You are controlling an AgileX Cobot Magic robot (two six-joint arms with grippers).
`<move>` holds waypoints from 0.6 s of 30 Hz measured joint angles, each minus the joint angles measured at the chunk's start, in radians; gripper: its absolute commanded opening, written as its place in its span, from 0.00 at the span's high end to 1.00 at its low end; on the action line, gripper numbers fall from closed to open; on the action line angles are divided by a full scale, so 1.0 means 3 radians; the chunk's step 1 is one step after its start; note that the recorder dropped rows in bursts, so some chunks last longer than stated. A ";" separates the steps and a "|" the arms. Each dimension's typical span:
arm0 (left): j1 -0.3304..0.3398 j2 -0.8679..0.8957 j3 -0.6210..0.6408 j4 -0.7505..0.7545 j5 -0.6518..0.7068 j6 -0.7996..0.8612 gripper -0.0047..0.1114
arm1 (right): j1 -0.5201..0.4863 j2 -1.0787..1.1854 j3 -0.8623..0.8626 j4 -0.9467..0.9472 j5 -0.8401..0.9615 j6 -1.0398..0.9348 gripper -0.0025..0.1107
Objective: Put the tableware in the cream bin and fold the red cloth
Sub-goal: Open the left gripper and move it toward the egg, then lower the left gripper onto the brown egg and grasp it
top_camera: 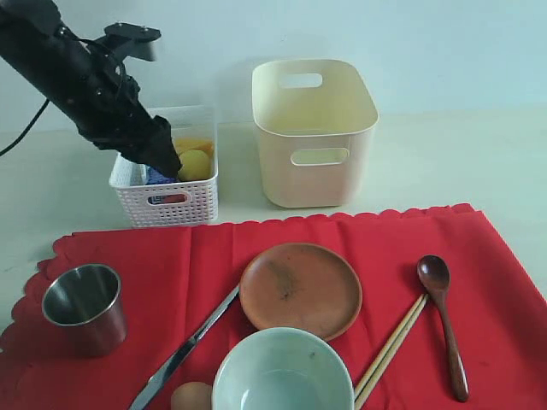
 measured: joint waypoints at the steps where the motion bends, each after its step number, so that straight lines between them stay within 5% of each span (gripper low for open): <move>1: 0.0000 -0.0059 0.0059 -0.0026 0.0023 0.0047 0.38 | 0.0000 0.0000 0.0000 0.0000 0.0000 0.0000 0.98; 11: -0.0006 -0.0681 0.0700 -0.0493 0.0361 0.0756 0.38 | 0.0000 0.0000 0.0000 0.0000 0.0000 0.0000 0.98; 18: -0.0349 -0.1059 0.1028 -0.0333 0.0577 0.0898 0.38 | 0.0000 0.0000 0.0000 0.0000 0.0000 0.0000 0.98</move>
